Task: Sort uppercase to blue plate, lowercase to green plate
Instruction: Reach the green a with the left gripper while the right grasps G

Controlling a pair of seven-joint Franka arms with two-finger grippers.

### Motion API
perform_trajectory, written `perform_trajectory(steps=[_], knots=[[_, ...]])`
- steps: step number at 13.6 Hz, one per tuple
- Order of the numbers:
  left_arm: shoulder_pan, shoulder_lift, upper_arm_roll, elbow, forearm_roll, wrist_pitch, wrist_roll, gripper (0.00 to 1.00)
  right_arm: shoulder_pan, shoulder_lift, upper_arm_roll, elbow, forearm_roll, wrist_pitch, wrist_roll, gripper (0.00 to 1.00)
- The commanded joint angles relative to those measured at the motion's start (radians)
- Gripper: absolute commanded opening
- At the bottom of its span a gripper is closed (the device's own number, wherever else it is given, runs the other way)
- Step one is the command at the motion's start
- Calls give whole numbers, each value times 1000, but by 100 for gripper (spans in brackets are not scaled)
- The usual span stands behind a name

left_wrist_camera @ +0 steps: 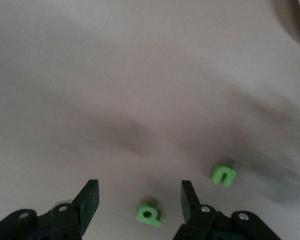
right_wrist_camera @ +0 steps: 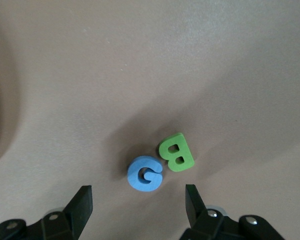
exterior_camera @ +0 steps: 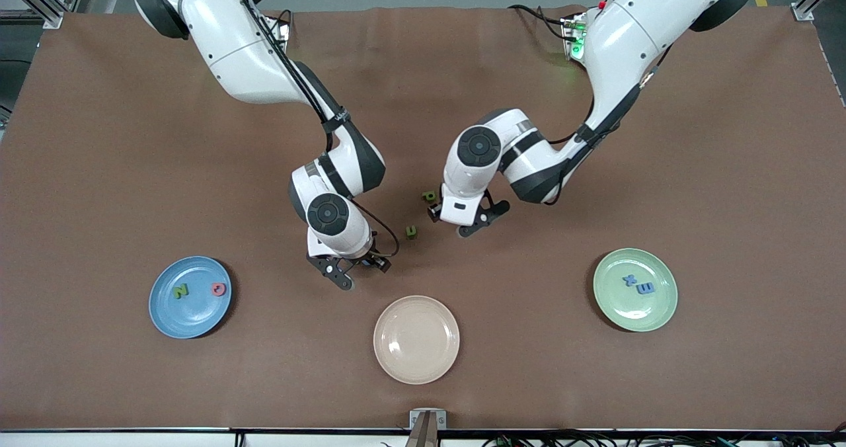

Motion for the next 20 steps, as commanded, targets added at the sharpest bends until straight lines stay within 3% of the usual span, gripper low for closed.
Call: perform_trajectory(steps=[1,6,8,11,15,20], knots=[[-28,19,17,4,-1,21,-64,70,8,-16,-7,-41,11,35,15,82],[-87,48,38,5,-2,38,-176,64,16,-14,-7,-79,3,96,15,74],[-99,56,46,4,-1,44,-236,64,18,-11,-7,-79,0,96,13,63],[-117,63,49,2,-2,44,-291,62,18,-11,-7,-79,-1,95,13,39],[-160,76,80,4,1,52,-329,59,16,-11,-8,-79,-3,95,12,21],[-208,79,127,5,-1,66,-331,58,18,-11,-8,-76,-3,93,9,14]])
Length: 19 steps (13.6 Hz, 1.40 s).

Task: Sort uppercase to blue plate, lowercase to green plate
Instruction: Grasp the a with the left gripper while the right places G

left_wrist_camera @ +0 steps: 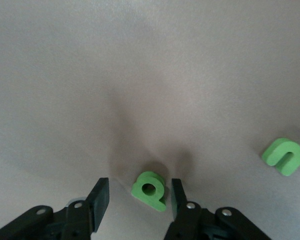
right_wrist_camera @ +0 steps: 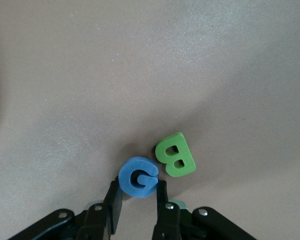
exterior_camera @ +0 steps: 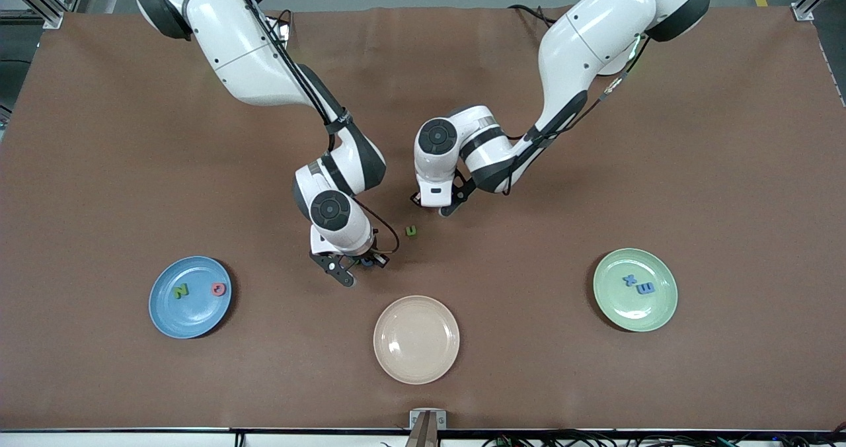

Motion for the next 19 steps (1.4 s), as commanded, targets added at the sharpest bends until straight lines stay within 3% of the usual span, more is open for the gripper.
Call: perform_trajectory(steps=[1,7,10,14,17,19], knots=[[-10,-1,11,7,-2,9,-13,58,10,-13,-8,-20,-2,12,9,14],[-12,3,11,6,-1,31,-12,57,-4,-23,-9,6,-1,-6,-5,13],[-12,12,11,7,1,40,-12,55,-58,-23,-11,95,5,-153,-66,13],[-13,12,11,3,1,48,-12,52,-167,-33,-11,141,4,-271,-308,13],[-13,12,13,1,1,49,-12,37,-275,-60,-12,141,1,-337,-593,13],[-13,12,13,-2,1,48,-6,21,-361,-63,-12,138,1,-356,-800,13]])
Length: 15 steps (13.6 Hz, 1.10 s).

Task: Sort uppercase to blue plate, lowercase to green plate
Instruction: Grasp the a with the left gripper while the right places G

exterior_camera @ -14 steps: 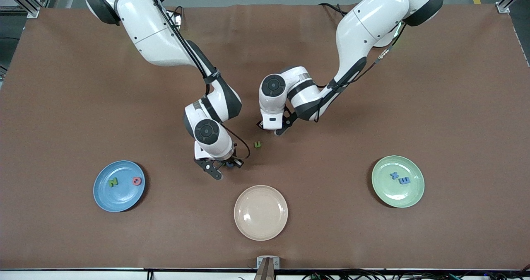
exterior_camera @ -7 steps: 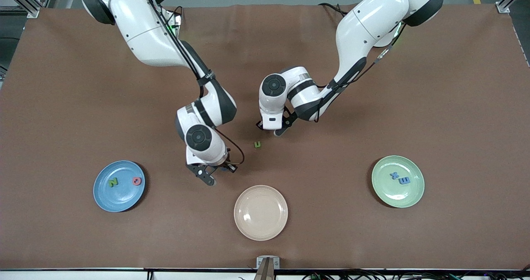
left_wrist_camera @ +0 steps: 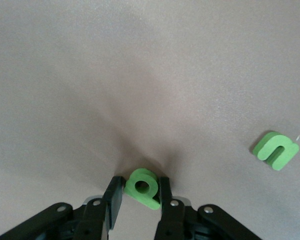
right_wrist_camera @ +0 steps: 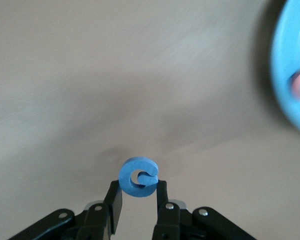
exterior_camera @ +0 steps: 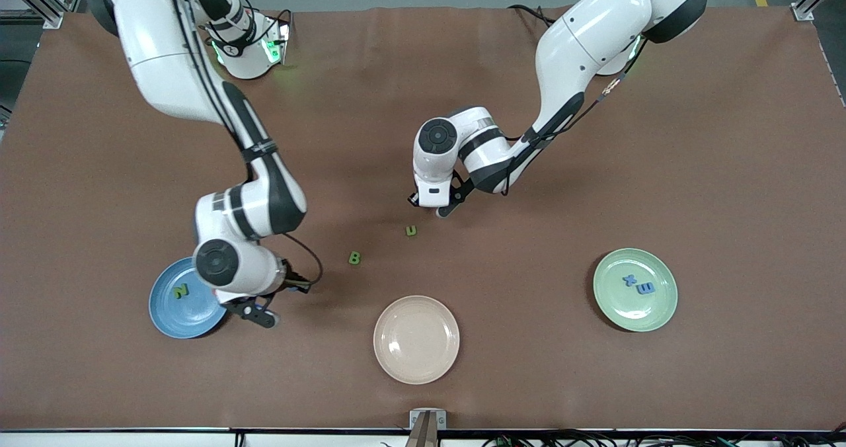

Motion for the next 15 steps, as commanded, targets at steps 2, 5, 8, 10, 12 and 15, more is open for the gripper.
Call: perform_trajectory(steps=[2,5,8,10,12,15], knots=[[-6,-2,8,-3,1,5,1,10,-163,-27,19,-26,1,-53,-381,13],[10,-23,8,5,1,-4,2,3,-251,-24,19,-30,1,-55,-605,13],[30,-74,8,9,2,-22,8,2,-291,-14,17,-40,-6,-46,-734,24],[73,-100,8,9,25,-53,40,2,-297,-10,17,-40,-20,-44,-739,34],[128,-124,6,9,73,-87,91,2,-294,-10,17,-40,-23,-42,-739,44],[200,-158,5,9,81,-114,250,2,-283,-17,17,-36,-46,-41,-736,74]])
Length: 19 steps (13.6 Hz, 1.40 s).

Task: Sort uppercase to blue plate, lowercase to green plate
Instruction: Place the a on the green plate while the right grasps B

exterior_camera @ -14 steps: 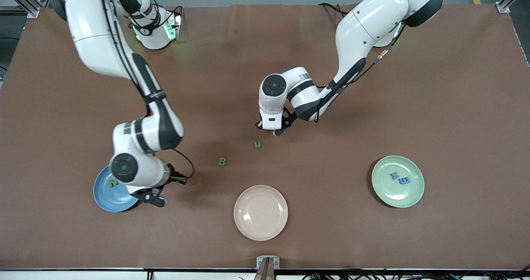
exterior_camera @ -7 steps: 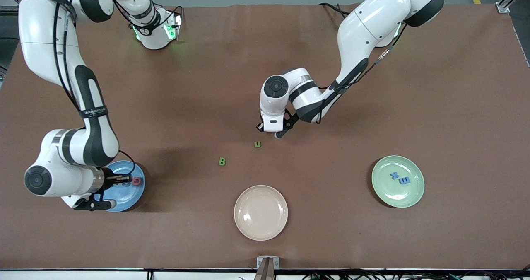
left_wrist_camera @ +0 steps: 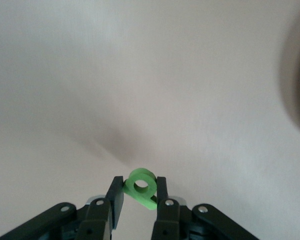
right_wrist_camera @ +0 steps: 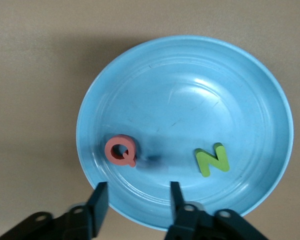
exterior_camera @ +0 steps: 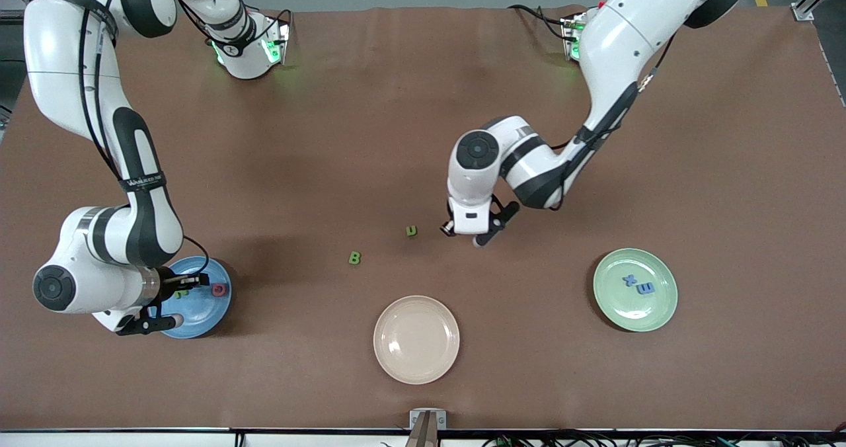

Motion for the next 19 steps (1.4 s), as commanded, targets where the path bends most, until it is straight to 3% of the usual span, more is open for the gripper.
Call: perform_trajectory(steps=[1,8,11,19], knots=[[66,-54,-1,-18,18,-24,129,2,10,-21,11,-12,-27,1,0,77],[345,-74,-2,-15,18,-52,611,2,184,-32,22,-15,2,-39,346,80],[454,-65,-2,-18,16,-52,820,2,266,-27,20,-18,111,-22,424,80],[577,-4,2,-30,19,-40,1041,5,481,-17,13,-137,107,262,734,80]])
